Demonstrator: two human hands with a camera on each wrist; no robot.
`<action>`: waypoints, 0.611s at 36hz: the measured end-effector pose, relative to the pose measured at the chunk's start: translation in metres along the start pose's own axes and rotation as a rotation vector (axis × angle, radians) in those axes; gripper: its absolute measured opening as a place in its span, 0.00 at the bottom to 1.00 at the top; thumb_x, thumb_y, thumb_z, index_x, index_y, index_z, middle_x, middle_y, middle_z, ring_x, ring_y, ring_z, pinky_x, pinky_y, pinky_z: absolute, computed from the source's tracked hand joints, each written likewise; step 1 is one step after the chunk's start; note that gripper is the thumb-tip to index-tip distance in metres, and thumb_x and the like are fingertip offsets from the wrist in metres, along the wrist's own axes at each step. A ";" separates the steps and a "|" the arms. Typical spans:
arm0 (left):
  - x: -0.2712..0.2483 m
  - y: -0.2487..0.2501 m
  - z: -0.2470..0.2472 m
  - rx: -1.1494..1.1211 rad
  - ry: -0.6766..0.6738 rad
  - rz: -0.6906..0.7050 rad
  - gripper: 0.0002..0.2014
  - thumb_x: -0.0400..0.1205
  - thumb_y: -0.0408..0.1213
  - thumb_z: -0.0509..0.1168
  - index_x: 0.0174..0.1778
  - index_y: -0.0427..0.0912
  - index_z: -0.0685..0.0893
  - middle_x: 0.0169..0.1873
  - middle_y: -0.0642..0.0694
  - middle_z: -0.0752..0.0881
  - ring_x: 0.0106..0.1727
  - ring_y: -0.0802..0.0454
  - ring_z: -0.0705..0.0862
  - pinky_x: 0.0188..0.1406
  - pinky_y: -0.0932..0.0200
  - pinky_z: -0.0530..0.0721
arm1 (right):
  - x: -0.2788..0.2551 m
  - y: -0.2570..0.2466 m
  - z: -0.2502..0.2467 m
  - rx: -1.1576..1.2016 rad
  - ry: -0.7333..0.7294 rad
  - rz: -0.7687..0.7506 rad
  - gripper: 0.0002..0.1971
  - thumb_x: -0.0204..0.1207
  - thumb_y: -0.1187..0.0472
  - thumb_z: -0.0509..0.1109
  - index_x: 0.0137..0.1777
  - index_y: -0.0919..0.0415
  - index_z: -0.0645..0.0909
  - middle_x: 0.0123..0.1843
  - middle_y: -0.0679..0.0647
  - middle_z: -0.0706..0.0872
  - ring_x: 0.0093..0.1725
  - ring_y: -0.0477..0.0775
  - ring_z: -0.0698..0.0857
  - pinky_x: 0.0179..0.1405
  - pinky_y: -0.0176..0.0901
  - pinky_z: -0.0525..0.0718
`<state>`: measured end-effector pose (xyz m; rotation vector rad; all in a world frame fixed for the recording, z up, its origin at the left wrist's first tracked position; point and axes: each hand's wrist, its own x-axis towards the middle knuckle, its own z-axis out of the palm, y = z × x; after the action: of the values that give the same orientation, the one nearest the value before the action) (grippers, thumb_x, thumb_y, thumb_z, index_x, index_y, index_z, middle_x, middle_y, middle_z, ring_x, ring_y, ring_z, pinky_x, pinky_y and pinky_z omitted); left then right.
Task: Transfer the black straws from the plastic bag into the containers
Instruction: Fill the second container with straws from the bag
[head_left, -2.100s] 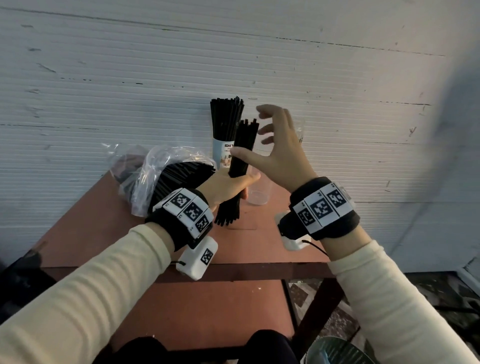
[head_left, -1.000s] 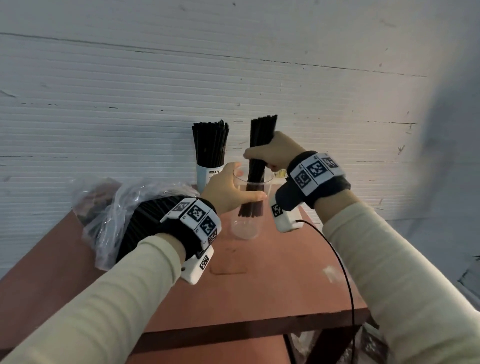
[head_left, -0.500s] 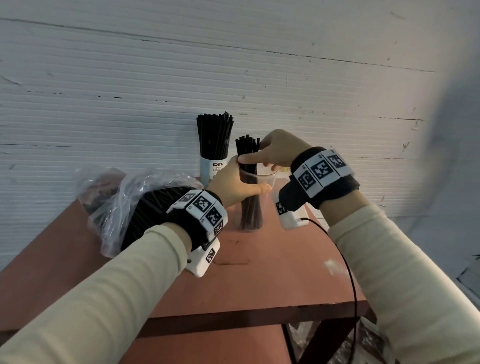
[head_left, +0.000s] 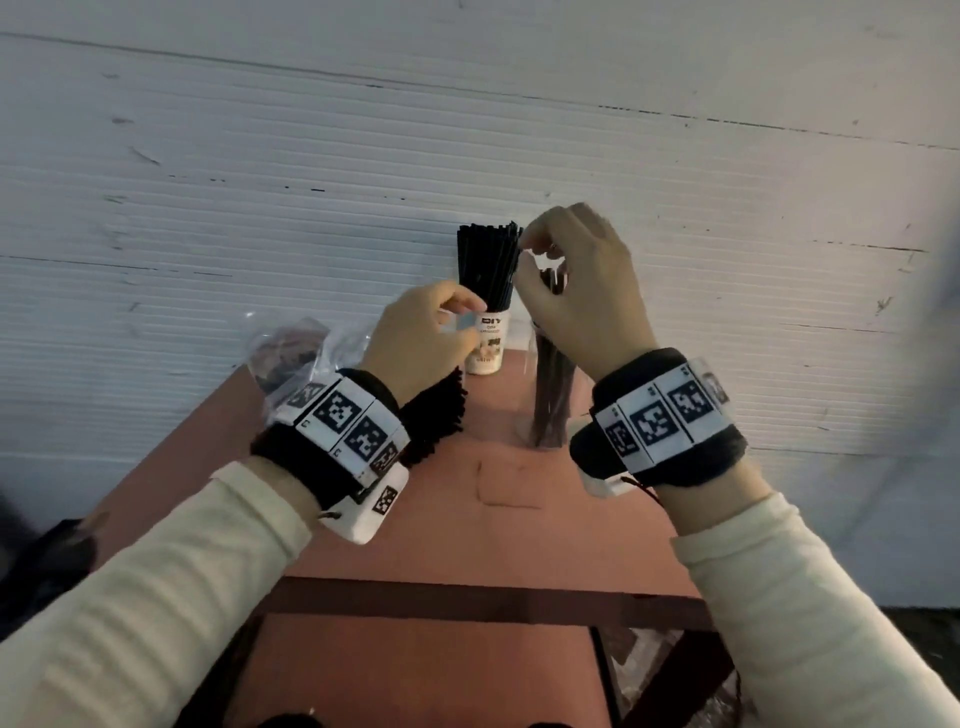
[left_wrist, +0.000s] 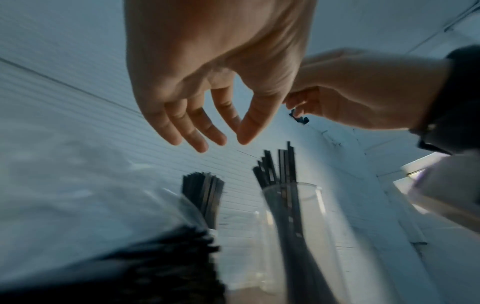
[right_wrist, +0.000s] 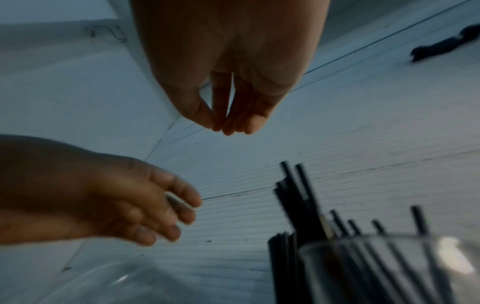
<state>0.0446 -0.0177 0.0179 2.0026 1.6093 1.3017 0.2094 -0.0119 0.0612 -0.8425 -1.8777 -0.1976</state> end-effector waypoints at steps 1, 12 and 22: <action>-0.002 -0.005 -0.010 0.006 0.024 -0.009 0.12 0.75 0.33 0.68 0.51 0.53 0.86 0.52 0.54 0.86 0.54 0.56 0.82 0.55 0.62 0.78 | -0.003 -0.006 0.008 0.028 -0.042 -0.008 0.04 0.74 0.65 0.66 0.46 0.63 0.81 0.43 0.52 0.81 0.43 0.51 0.79 0.43 0.38 0.76; -0.018 -0.083 -0.076 0.250 -0.184 -0.043 0.17 0.71 0.34 0.77 0.52 0.56 0.86 0.24 0.50 0.73 0.23 0.52 0.70 0.25 0.59 0.67 | -0.031 -0.044 0.096 -0.038 -0.811 0.132 0.15 0.82 0.53 0.63 0.59 0.60 0.86 0.55 0.57 0.89 0.55 0.58 0.84 0.59 0.52 0.81; -0.015 -0.096 -0.078 0.124 -0.109 -0.138 0.27 0.72 0.23 0.69 0.50 0.67 0.83 0.58 0.38 0.87 0.53 0.38 0.85 0.49 0.46 0.87 | -0.026 -0.054 0.134 -0.148 -0.997 0.084 0.21 0.80 0.48 0.67 0.70 0.56 0.79 0.66 0.55 0.83 0.64 0.57 0.80 0.61 0.46 0.75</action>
<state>-0.0768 -0.0219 -0.0106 1.9550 1.7796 1.0501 0.0819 0.0011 -0.0107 -1.2553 -2.7568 0.1837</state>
